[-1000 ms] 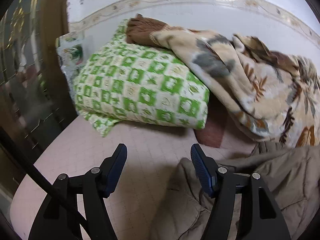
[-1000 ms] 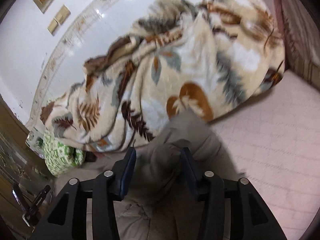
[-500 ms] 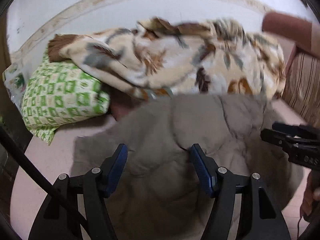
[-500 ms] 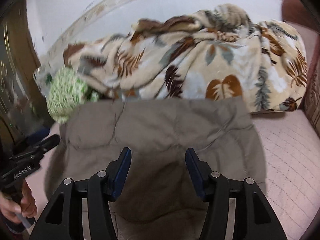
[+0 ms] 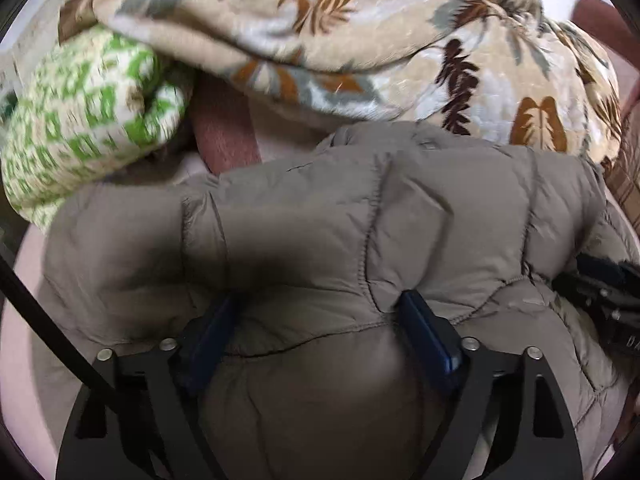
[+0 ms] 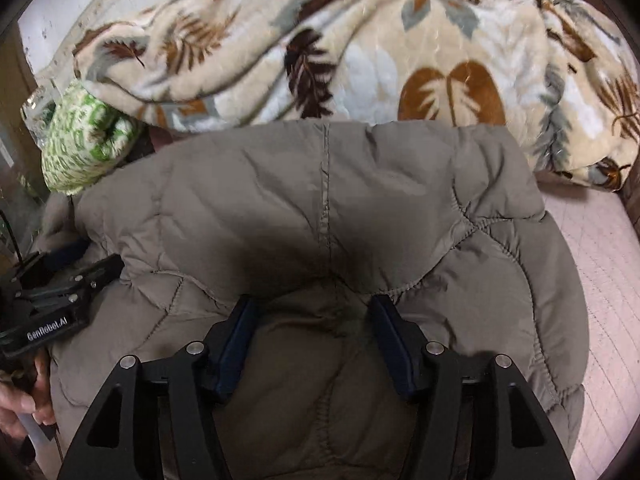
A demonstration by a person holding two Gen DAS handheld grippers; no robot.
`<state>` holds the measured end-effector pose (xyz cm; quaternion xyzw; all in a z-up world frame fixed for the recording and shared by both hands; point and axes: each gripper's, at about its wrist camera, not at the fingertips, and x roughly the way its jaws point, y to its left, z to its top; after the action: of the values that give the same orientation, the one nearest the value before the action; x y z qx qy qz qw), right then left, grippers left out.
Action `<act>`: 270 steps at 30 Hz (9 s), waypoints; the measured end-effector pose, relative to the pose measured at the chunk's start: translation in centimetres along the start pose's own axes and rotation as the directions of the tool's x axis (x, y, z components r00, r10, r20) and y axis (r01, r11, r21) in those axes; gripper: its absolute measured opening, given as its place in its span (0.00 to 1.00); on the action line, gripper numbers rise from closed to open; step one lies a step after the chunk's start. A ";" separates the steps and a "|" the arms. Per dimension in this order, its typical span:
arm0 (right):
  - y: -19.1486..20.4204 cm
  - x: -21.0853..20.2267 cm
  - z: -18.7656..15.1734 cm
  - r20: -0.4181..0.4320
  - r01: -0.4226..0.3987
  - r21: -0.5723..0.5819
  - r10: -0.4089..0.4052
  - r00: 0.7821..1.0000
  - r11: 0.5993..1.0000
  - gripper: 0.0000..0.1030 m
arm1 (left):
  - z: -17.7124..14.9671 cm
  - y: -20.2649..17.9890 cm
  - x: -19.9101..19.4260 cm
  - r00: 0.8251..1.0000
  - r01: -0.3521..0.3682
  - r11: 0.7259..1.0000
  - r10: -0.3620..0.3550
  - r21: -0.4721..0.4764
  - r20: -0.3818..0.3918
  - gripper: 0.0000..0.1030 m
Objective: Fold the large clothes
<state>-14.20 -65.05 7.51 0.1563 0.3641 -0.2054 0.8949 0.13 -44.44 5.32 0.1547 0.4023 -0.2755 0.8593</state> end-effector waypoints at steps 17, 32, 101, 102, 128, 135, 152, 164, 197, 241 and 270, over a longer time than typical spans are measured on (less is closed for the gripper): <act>-0.1 -13.4 -6.9 0.171 -0.007 0.039 0.000 0.985 0.999 0.67 | -10.4 6.7 -15.4 0.984 -0.074 0.990 0.092 -0.124 0.154 0.75; -5.2 -12.9 -13.0 0.188 0.012 0.263 -0.063 0.980 0.965 0.68 | -15.5 12.1 -10.1 0.985 -0.134 0.950 0.160 -0.283 0.070 0.75; -13.4 -7.5 -17.6 0.253 -0.310 0.775 0.180 0.951 0.551 1.00 | -18.9 17.2 -5.6 0.959 0.236 0.663 -0.275 -0.710 0.062 0.93; -13.2 -7.2 -17.2 0.254 -0.313 0.761 0.182 0.950 0.569 1.00 | -18.7 17.0 -5.6 0.962 0.234 0.674 -0.263 -0.701 0.068 0.93; 4.8 -16.1 -10.8 0.473 0.485 -0.062 -0.403 0.784 0.872 0.34 | -12.6 9.2 -15.6 0.902 -0.240 0.943 0.304 -0.229 0.307 0.32; 7.2 -19.5 -11.3 0.542 0.499 -0.089 -0.378 0.750 0.862 0.34 | -12.6 8.8 -19.3 0.884 -0.234 0.945 0.304 -0.226 0.356 0.32; 8.5 -27.6 -20.0 0.526 0.439 -0.108 -0.323 0.787 0.892 0.34 | -21.6 6.6 -27.0 0.902 -0.215 0.961 0.264 -0.174 0.343 0.33; 4.2 -23.3 -27.9 0.247 0.342 0.003 -0.333 0.910 0.940 0.35 | -30.2 5.3 -21.0 0.937 -0.316 0.945 0.324 -0.084 0.131 0.43; -3.9 -23.9 -33.6 0.119 -0.050 0.338 0.010 0.993 0.940 0.46 | -32.7 6.8 -22.3 0.967 -0.225 0.960 0.242 -0.168 0.083 0.72; -0.9 -19.4 -16.7 0.175 0.082 0.154 -0.108 0.979 0.985 0.73 | -18.3 4.3 -19.1 0.988 -0.069 0.990 0.085 -0.126 0.125 0.84; 8.0 -19.6 -23.9 0.174 0.037 -0.005 -0.036 0.984 0.999 0.83 | -28.4 -2.0 -22.5 0.959 -0.149 0.986 0.161 -0.070 0.234 0.85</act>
<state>-37.14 -42.93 6.19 0.1275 0.2880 -0.2332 0.9200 -30.08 -24.38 4.89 0.1290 0.2896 -0.2135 0.9241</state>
